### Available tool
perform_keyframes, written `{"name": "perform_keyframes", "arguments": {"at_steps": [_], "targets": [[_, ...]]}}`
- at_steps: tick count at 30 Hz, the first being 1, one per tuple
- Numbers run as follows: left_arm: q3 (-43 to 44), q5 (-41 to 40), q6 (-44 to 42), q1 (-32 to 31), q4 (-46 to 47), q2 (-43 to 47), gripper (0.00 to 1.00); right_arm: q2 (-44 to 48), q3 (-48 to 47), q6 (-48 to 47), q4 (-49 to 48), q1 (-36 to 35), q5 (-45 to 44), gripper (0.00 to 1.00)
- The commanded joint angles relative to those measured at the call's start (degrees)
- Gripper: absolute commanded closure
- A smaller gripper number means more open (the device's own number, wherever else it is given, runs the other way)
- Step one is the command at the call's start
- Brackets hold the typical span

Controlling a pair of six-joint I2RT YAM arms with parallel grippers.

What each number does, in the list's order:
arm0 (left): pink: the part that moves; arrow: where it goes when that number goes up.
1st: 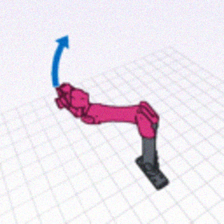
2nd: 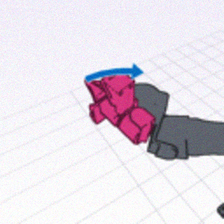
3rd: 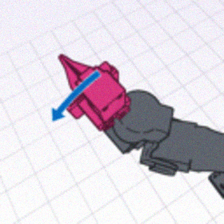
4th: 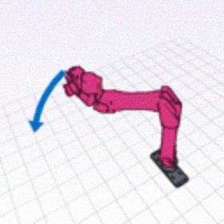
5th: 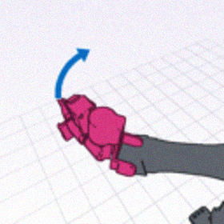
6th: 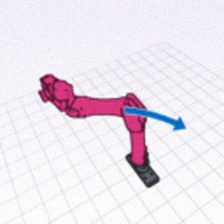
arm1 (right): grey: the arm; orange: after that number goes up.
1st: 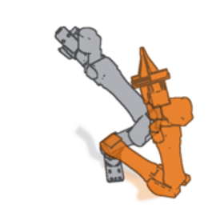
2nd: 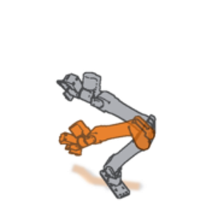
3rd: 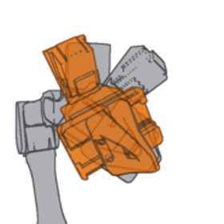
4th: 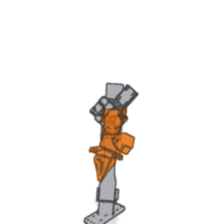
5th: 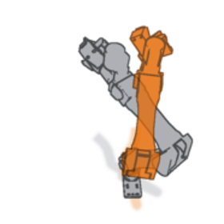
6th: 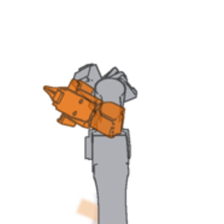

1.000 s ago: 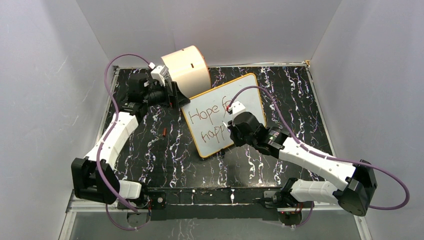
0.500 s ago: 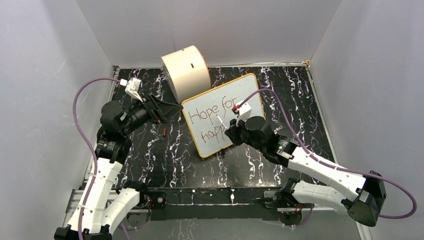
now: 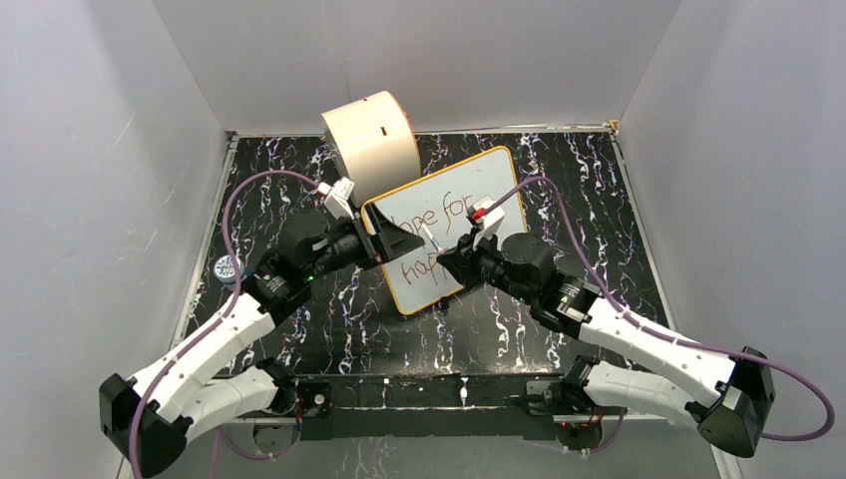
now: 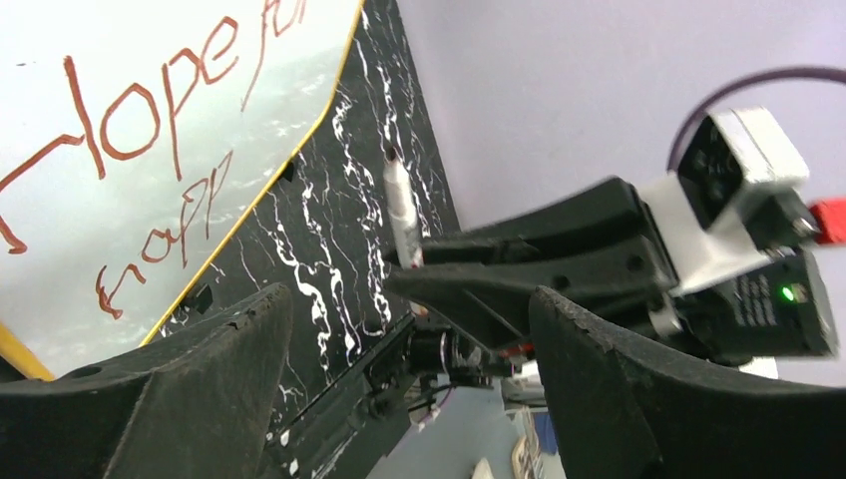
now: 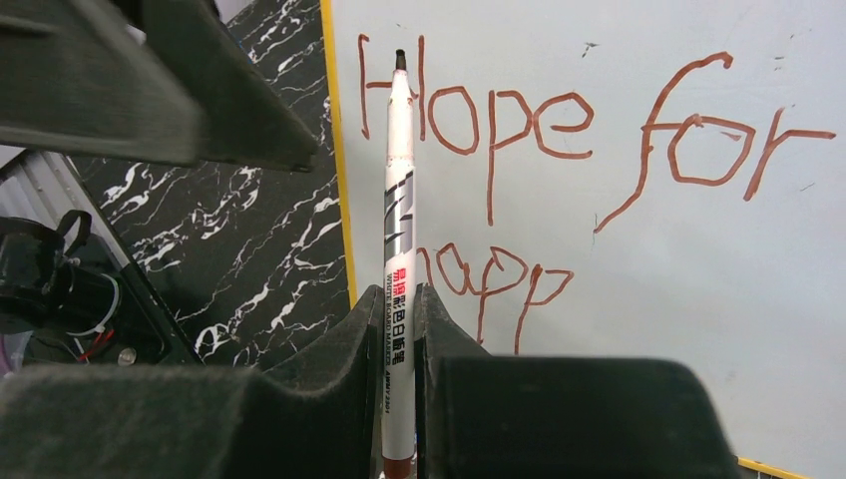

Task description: Write a sentence on the whiteboard

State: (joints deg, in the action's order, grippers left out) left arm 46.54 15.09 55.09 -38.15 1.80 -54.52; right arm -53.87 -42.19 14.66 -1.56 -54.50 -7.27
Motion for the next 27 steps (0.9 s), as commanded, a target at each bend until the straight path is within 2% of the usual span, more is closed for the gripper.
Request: {"name": "perform_keyframes", "arguments": {"at_steps": [1, 11, 16, 20, 25, 27], "targets": [[-0.3, -10.8, 2.9, -3.2, 5.4, -1.8, 0.17, 2.6, 0.2, -0.3, -4.3, 0.0, 0.9, 1.00], [0.0, -18.4, 6.0, -10.1, 15.2, -10.0, 0.33, 4.6, 1.8, -0.5, -4.9, 0.0, 0.5, 1.00], [0.1, -20.1, 7.1, -11.4, 16.2, -11.1, 0.49, 4.8, 2.2, -0.8, -6.0, 0.1, 0.8, 1.00], [-1.7, -20.6, 9.3, -12.2, 18.4, -10.6, 0.67, 6.8, 4.1, -0.3, -8.1, -0.1, -0.6, 1.00], [-3.5, -20.5, 12.9, -12.8, 20.8, -9.5, 0.98, 8.7, 6.0, 1.2, -10.8, 0.0, -0.8, 1.00], [-4.9, -20.8, 15.4, -13.0, 22.3, -8.9, 1.00, 9.4, 6.9, 2.4, -12.4, 0.0, -1.1, 1.00]]}}
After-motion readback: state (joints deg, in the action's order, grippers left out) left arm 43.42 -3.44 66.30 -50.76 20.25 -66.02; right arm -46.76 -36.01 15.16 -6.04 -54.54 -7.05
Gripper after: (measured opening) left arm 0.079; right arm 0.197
